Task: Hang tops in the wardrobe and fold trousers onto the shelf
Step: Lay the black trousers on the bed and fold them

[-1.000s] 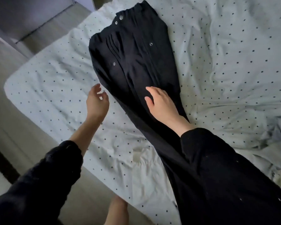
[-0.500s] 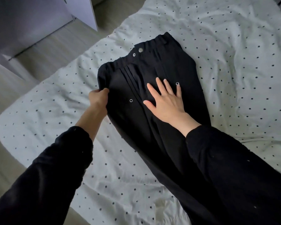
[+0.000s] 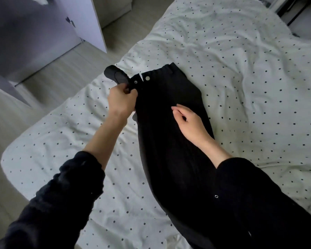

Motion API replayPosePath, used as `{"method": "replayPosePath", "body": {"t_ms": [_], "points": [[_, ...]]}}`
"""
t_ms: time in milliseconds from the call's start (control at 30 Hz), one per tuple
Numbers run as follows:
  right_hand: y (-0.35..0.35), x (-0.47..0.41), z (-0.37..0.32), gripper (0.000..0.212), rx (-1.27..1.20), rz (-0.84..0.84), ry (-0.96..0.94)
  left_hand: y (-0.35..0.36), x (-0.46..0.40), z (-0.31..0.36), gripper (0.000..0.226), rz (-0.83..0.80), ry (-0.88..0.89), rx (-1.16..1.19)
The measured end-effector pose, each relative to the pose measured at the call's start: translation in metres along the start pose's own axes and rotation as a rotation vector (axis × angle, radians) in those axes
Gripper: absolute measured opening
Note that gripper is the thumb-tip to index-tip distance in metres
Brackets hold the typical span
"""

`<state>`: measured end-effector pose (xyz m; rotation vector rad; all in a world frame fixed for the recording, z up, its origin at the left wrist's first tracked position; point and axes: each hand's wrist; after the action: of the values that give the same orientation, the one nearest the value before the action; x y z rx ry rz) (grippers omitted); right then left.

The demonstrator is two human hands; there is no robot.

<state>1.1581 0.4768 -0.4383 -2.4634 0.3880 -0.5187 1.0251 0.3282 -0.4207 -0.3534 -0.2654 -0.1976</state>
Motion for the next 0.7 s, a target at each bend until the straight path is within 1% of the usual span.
{"method": "replayPosePath", "body": {"t_ms": [67, 100, 133, 200, 233, 267, 300, 333, 367, 400, 467, 500, 567, 633, 700], "points": [[-0.025, 0.021, 0.007, 0.043, -0.311, -0.048, 0.131, 0.036, -0.004, 0.025, 0.013, -0.053, 0.04, -0.022], [-0.035, 0.031, 0.015, 0.048, -0.396, -0.086, 0.189, 0.054, -0.003, 0.037, 0.012, -0.082, 0.039, -0.015], [-0.046, 0.041, 0.027, 0.052, -0.438, -0.109, 0.237, 0.078, -0.001, 0.047, 0.017, -0.131, 0.01, 0.011], [-0.058, 0.059, 0.054, 0.057, -0.427, -0.115, 0.324, 0.116, 0.002, 0.054, 0.037, -0.305, -0.145, 0.153], [-0.061, 0.069, 0.068, 0.059, -0.375, -0.108, 0.35, 0.131, 0.004, 0.05, 0.048, -0.399, -0.188, 0.159], [-0.063, 0.079, 0.081, 0.063, -0.312, -0.107, 0.354, 0.14, 0.006, 0.043, 0.058, -0.472, -0.164, 0.065], [-0.063, 0.089, 0.092, 0.067, -0.25, -0.107, 0.34, 0.143, 0.011, 0.036, 0.062, -0.511, -0.092, -0.08], [-0.063, 0.101, 0.103, 0.066, -0.208, -0.107, 0.329, 0.144, 0.018, 0.025, 0.061, -0.506, 0.017, -0.227], [-0.059, 0.11, 0.109, 0.06, -0.177, -0.11, 0.327, 0.139, 0.027, 0.014, 0.058, -0.462, 0.14, -0.304], [-0.055, 0.12, 0.116, 0.053, -0.151, -0.123, 0.335, 0.134, 0.037, 0.002, 0.054, -0.419, 0.229, -0.334], [-0.047, 0.145, 0.131, 0.045, -0.109, -0.171, 0.385, 0.125, 0.069, -0.02, 0.05, -0.366, 0.307, -0.351], [-0.041, 0.157, 0.139, 0.047, -0.093, -0.217, 0.389, 0.12, 0.083, -0.031, 0.048, -0.338, 0.318, -0.358], [-0.026, 0.179, 0.154, 0.061, -0.009, -0.328, 0.369, 0.11, 0.113, -0.052, 0.043, -0.299, 0.343, -0.389], [-0.012, 0.2, 0.169, 0.075, 0.178, -0.427, 0.338, 0.106, 0.144, -0.07, 0.04, -0.234, 0.393, -0.487], [0.002, 0.211, 0.184, 0.081, 0.366, -0.458, 0.298, 0.106, 0.171, -0.081, 0.05, -0.147, 0.405, -0.575]]}}
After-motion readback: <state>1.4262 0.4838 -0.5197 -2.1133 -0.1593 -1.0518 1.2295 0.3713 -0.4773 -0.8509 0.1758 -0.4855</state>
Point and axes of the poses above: each hand's wrist, its own x-axis away from the middle knuckle, its own y-axis out of the palm, z = x × y, and after that the axes turned 1 degree about -y, right-handed
